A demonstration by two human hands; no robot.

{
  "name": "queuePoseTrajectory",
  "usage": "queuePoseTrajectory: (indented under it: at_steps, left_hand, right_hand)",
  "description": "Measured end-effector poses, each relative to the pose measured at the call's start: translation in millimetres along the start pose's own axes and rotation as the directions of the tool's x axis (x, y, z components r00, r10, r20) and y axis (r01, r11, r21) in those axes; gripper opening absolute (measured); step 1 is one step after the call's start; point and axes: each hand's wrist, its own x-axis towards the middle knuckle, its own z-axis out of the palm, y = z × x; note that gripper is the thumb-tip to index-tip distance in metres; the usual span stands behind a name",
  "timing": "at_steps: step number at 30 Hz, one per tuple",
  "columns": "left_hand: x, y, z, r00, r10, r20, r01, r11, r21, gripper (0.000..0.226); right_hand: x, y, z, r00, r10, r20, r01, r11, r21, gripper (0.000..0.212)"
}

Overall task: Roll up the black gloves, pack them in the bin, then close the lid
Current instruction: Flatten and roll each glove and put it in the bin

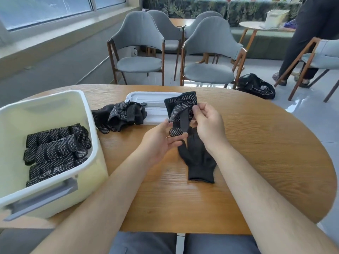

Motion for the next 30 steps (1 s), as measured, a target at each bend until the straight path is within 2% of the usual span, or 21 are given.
queuePoseTrajectory:
  at_steps: [2, 5, 8, 10, 12, 14, 17, 21, 23, 25, 30]
  left_hand:
    - [-1.1, 5.6, 0.6, 0.997, 0.046, 0.070, -0.044, 0.999, -0.028, 0.029]
    - [-0.3, 14.7, 5.8, 0.982, 0.178, 0.058, -0.184, 0.977, 0.112, 0.009]
    - [-6.1, 24.6, 19.9, 0.940, 0.339, 0.035, -0.333, 0.893, 0.302, 0.020]
    - [-12.0, 31.5, 30.1, 0.903, 0.423, 0.069, -0.419, 0.837, 0.352, 0.017]
    - [-18.1, 37.5, 42.0, 0.868, 0.482, 0.123, -0.485, 0.765, 0.423, 0.012]
    - [-21.0, 41.1, 50.6, 0.824, 0.533, 0.190, -0.546, 0.660, 0.516, 0.004]
    - [-27.6, 44.7, 59.9, 0.798, 0.539, 0.269, -0.590, 0.606, 0.535, 0.004]
    - [-33.7, 47.3, 61.0, 0.812, 0.488, 0.322, -0.581, 0.619, 0.529, 0.005]
    - [-34.7, 47.8, 58.8, 0.820, 0.479, 0.313, -0.570, 0.639, 0.517, 0.007]
    - [-33.7, 48.4, 55.9, 0.814, 0.496, 0.302, -0.575, 0.617, 0.538, 0.003]
    - [-34.9, 49.7, 50.4, 0.831, 0.474, 0.293, -0.545, 0.583, 0.603, 0.003]
  right_hand:
    - [-4.6, -2.8, -8.4, 1.000, 0.014, 0.017, -0.015, 1.000, 0.026, 0.017]
    - [-11.1, -3.4, -27.2, 0.998, 0.063, 0.024, -0.064, 0.997, 0.034, 0.021]
    - [-16.5, -2.3, -48.2, 0.997, 0.073, -0.019, -0.073, 0.997, 0.029, 0.031]
    - [-17.9, -5.6, -62.0, 0.999, 0.018, -0.043, -0.017, 0.999, 0.029, 0.034]
    - [-18.4, -13.9, -74.2, 0.997, -0.058, 0.051, 0.060, 0.998, -0.029, 0.039]
    - [-17.1, -25.0, -79.2, 0.985, -0.096, 0.143, 0.120, 0.979, -0.166, 0.045]
    - [-14.0, -34.1, -78.2, 0.972, -0.206, 0.111, 0.232, 0.912, -0.339, 0.031]
    - [-8.5, -34.0, -76.9, 0.939, -0.330, 0.094, 0.340, 0.860, -0.380, 0.009]
    - [-9.1, -34.9, -76.4, 0.941, -0.316, 0.125, 0.339, 0.856, -0.391, 0.004]
    - [-11.7, -35.5, -76.3, 0.950, -0.281, 0.137, 0.312, 0.873, -0.376, 0.011]
    - [-20.6, -35.8, -82.2, 0.965, -0.227, 0.132, 0.255, 0.931, -0.262, 0.005]
